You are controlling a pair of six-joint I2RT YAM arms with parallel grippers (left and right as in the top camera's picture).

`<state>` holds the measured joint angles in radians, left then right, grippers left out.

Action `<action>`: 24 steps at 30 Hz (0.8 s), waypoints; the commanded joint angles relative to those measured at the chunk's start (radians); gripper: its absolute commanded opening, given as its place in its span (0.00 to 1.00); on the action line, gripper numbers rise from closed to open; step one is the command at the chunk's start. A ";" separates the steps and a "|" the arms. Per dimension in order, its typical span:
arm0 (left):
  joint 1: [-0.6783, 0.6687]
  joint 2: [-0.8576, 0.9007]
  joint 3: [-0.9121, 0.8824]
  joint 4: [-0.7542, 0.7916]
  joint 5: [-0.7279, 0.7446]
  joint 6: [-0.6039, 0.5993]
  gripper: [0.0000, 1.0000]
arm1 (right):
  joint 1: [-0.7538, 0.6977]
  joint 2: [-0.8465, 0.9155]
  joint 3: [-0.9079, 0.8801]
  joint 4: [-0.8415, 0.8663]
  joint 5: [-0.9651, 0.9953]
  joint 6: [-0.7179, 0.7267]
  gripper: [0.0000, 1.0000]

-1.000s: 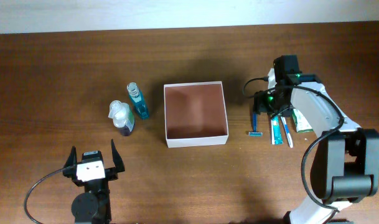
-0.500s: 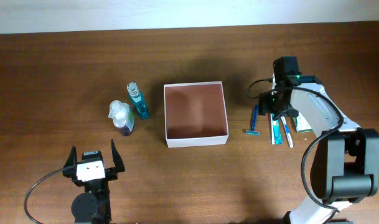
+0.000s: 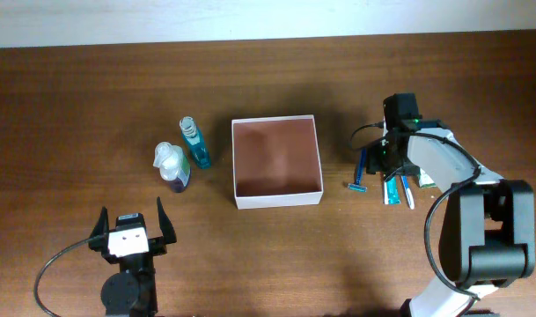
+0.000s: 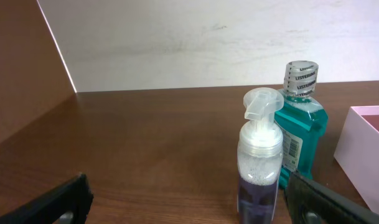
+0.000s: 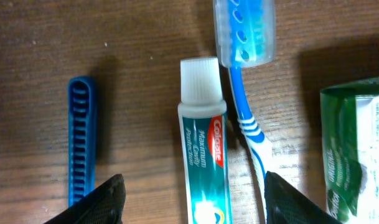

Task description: Pack container

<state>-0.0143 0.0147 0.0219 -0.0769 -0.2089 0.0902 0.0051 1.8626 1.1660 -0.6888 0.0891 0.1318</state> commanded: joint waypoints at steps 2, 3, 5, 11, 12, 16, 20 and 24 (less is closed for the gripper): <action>0.004 -0.010 -0.008 0.006 0.011 0.017 0.99 | 0.001 -0.002 -0.063 0.047 -0.002 0.005 0.60; 0.004 -0.010 -0.008 0.006 0.011 0.016 0.99 | 0.001 -0.002 -0.076 0.061 -0.003 0.004 0.57; 0.004 -0.010 -0.008 0.006 0.011 0.016 0.99 | 0.001 -0.002 -0.091 0.080 -0.002 0.004 0.49; 0.004 -0.010 -0.008 0.006 0.011 0.016 0.99 | 0.001 -0.006 -0.065 0.051 -0.002 0.004 0.08; 0.004 -0.010 -0.008 0.006 0.011 0.016 0.99 | 0.001 -0.010 -0.042 0.021 -0.002 0.004 0.04; 0.004 -0.010 -0.008 0.006 0.011 0.016 0.99 | 0.001 -0.030 0.084 -0.116 -0.002 0.004 0.04; 0.004 -0.010 -0.008 0.006 0.011 0.016 0.99 | 0.001 -0.052 0.189 -0.203 -0.002 0.004 0.08; 0.004 -0.010 -0.008 0.006 0.011 0.016 0.99 | 0.001 -0.058 0.217 -0.212 -0.002 0.004 0.67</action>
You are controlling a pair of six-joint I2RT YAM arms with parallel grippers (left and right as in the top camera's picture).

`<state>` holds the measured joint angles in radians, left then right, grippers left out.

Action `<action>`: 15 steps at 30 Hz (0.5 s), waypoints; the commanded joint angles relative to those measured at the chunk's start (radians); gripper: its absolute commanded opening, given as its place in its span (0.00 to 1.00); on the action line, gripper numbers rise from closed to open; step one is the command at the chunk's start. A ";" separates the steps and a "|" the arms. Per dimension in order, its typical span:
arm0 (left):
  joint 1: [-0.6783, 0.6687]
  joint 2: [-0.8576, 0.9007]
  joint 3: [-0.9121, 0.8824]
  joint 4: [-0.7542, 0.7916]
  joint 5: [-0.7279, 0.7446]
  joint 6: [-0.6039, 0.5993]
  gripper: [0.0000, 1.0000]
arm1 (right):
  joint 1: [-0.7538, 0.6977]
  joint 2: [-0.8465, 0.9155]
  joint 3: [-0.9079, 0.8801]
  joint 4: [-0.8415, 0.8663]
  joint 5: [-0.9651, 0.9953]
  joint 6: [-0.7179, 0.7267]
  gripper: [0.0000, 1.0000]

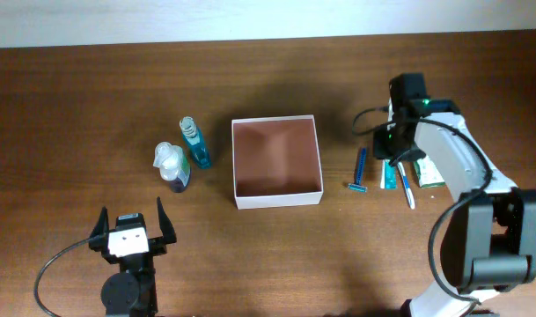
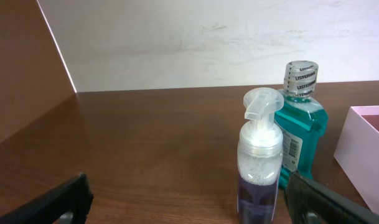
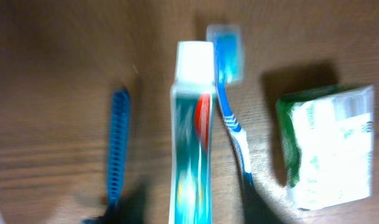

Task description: Pack container

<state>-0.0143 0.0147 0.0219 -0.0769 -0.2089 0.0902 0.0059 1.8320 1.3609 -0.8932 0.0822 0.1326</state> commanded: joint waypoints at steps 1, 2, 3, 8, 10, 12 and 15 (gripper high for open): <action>0.004 -0.010 -0.008 0.006 0.011 0.017 1.00 | 0.000 -0.027 0.021 -0.008 0.005 0.003 0.69; 0.004 -0.010 -0.008 0.006 0.011 0.016 1.00 | 0.000 -0.027 0.021 -0.008 0.006 0.003 0.72; 0.004 -0.010 -0.008 0.006 0.011 0.017 0.99 | 0.000 -0.027 0.021 -0.008 0.006 0.003 0.73; 0.004 -0.010 -0.008 0.006 0.011 0.016 0.99 | -0.002 -0.027 0.021 0.006 0.031 0.003 0.78; 0.004 -0.010 -0.008 0.006 0.011 0.016 0.99 | -0.002 -0.027 0.021 0.014 0.057 0.003 0.81; 0.004 -0.010 -0.008 0.006 0.011 0.016 0.99 | -0.002 -0.027 0.021 0.018 0.081 0.003 0.82; 0.004 -0.010 -0.008 0.006 0.011 0.016 0.99 | -0.002 -0.027 0.021 0.018 0.116 0.003 0.84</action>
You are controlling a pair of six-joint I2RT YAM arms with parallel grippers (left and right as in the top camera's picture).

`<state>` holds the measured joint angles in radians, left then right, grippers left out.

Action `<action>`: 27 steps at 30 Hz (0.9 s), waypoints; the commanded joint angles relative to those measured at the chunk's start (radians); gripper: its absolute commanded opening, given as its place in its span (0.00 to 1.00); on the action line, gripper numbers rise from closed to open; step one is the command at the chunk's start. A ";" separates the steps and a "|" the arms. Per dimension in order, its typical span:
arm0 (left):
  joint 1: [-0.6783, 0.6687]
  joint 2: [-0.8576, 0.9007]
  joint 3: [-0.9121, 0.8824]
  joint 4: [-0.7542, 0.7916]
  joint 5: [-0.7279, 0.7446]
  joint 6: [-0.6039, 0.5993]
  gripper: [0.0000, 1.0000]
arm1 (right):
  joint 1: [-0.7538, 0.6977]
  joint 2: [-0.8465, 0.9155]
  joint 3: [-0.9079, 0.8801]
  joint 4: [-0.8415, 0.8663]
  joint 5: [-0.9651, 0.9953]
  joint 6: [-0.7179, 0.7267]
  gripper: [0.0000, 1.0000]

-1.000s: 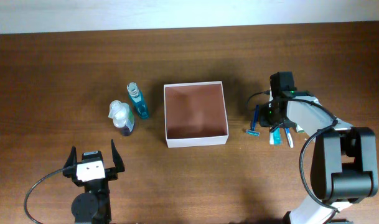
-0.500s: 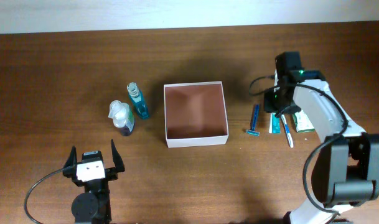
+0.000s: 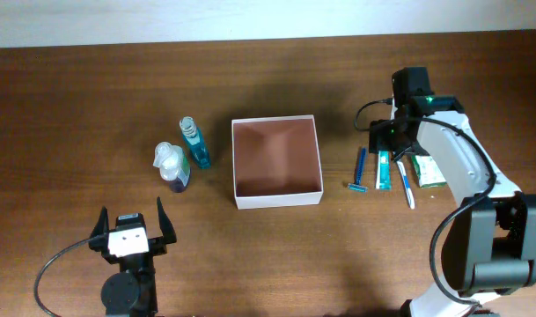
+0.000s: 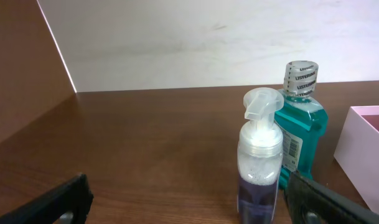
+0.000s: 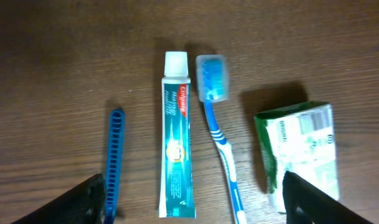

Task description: Pack container

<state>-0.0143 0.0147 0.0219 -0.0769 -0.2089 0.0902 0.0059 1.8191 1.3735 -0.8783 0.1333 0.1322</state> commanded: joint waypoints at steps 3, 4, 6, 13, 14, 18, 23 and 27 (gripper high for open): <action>0.004 -0.010 -0.008 0.006 0.011 0.016 0.99 | -0.006 -0.013 0.006 0.002 0.126 0.014 0.84; 0.004 -0.010 -0.008 0.006 0.011 0.016 0.99 | -0.013 -0.013 0.002 0.001 0.151 0.041 0.84; 0.004 -0.010 -0.008 0.006 0.011 0.016 0.99 | -0.034 -0.013 -0.009 0.001 0.164 0.077 0.87; 0.004 -0.010 -0.008 0.006 0.011 0.016 0.99 | -0.144 -0.013 -0.054 0.004 0.092 0.112 0.94; 0.004 -0.010 -0.008 0.006 0.011 0.016 1.00 | -0.158 -0.013 -0.054 0.000 0.080 0.111 0.94; 0.004 -0.010 -0.008 0.006 0.011 0.016 0.99 | -0.209 -0.013 -0.054 -0.004 0.063 0.113 0.99; 0.004 -0.010 -0.008 0.006 0.011 0.016 0.99 | -0.311 -0.013 -0.054 -0.005 -0.124 0.108 1.00; 0.004 -0.010 -0.008 0.006 0.011 0.016 0.99 | -0.371 -0.013 -0.054 -0.012 -0.206 0.079 1.00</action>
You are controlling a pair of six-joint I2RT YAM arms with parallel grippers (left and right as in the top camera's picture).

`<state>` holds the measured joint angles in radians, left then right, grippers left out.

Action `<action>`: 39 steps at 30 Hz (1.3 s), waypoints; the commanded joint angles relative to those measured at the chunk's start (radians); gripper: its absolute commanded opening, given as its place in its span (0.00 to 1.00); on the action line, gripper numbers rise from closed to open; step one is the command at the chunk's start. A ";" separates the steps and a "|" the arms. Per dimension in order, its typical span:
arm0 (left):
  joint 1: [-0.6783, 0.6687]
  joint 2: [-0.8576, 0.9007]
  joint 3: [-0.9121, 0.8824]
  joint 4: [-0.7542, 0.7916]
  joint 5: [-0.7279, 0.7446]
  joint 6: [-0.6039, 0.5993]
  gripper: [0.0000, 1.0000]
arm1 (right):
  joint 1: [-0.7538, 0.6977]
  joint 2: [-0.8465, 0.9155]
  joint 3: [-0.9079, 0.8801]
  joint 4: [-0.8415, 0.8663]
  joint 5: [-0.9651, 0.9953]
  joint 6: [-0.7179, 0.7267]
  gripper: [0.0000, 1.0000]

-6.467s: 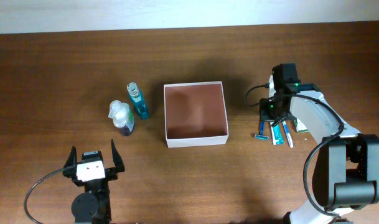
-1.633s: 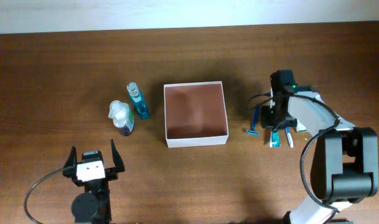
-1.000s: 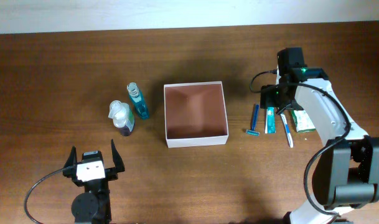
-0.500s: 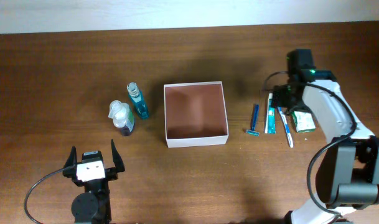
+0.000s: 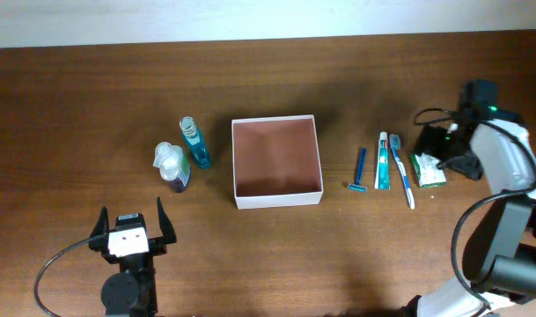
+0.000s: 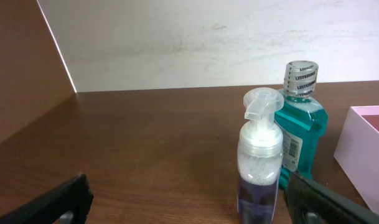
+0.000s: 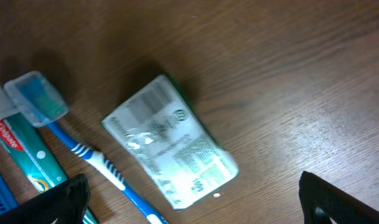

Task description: Pack container

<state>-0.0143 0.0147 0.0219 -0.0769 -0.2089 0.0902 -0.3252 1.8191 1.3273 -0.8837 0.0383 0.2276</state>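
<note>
The white box [image 5: 279, 199] stands open in the middle of the table. To its right lie a blue razor [image 5: 360, 169], a toothpaste tube [image 5: 382, 160], a blue toothbrush [image 5: 401, 172] and a green-and-white packet [image 5: 429, 170]. My right gripper [image 5: 444, 151] hovers open above the packet [image 7: 170, 143], with nothing between its fingers [image 7: 65, 199]. To the left of the box stand a foam pump bottle [image 5: 172, 165] and a teal mouthwash bottle [image 5: 195, 143]. My left gripper [image 5: 132, 231] rests open at the front left, facing the pump bottle [image 6: 259, 162].
The table's right edge is close behind my right arm. A pale wall runs along the table's far edge. In the left wrist view the box's pink side [image 6: 363, 149] shows to the right of the mouthwash [image 6: 301, 118].
My right gripper has moved right, from above the toothpaste and toothbrush to above the green packet, and has turned. It stays open. Nothing on the table has moved, nor has the left arm.
My right gripper was low and open astride the toothpaste tube. Then the tube showed blurred close under the camera. Then the gripper was higher and open, with the tube lying a little farther back between razor and toothbrush. Now it is over the packet.
</note>
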 commanded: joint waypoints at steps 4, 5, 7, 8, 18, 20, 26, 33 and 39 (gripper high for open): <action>0.004 -0.010 -0.008 0.006 0.011 0.016 1.00 | -0.054 -0.012 -0.015 -0.006 -0.110 -0.032 0.99; 0.004 -0.010 -0.008 0.006 0.011 0.016 1.00 | -0.054 -0.012 -0.017 -0.005 -0.110 -0.038 0.98; 0.004 -0.010 -0.008 0.006 0.011 0.016 1.00 | -0.053 -0.012 -0.024 0.002 -0.110 -0.040 0.97; 0.004 -0.010 -0.008 0.006 0.011 0.016 1.00 | -0.053 -0.012 -0.027 0.007 -0.111 -0.040 0.97; 0.004 -0.010 -0.008 0.006 0.011 0.016 0.99 | -0.053 -0.010 -0.138 0.125 -0.121 -0.040 0.96; 0.004 -0.010 -0.008 0.006 0.011 0.016 0.99 | -0.053 -0.010 -0.169 0.156 -0.126 -0.040 0.96; 0.004 -0.010 -0.008 0.006 0.011 0.016 0.99 | -0.053 -0.010 -0.224 0.201 -0.188 -0.092 0.85; 0.004 -0.010 -0.008 0.006 0.011 0.016 0.99 | -0.027 -0.010 -0.225 0.202 -0.254 -0.123 0.46; 0.004 -0.010 -0.008 0.006 0.011 0.016 0.99 | 0.000 -0.010 -0.224 0.208 -0.252 -0.123 0.16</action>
<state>-0.0143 0.0147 0.0219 -0.0769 -0.2089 0.0902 -0.3466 1.8145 1.1091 -0.6739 -0.1951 0.1204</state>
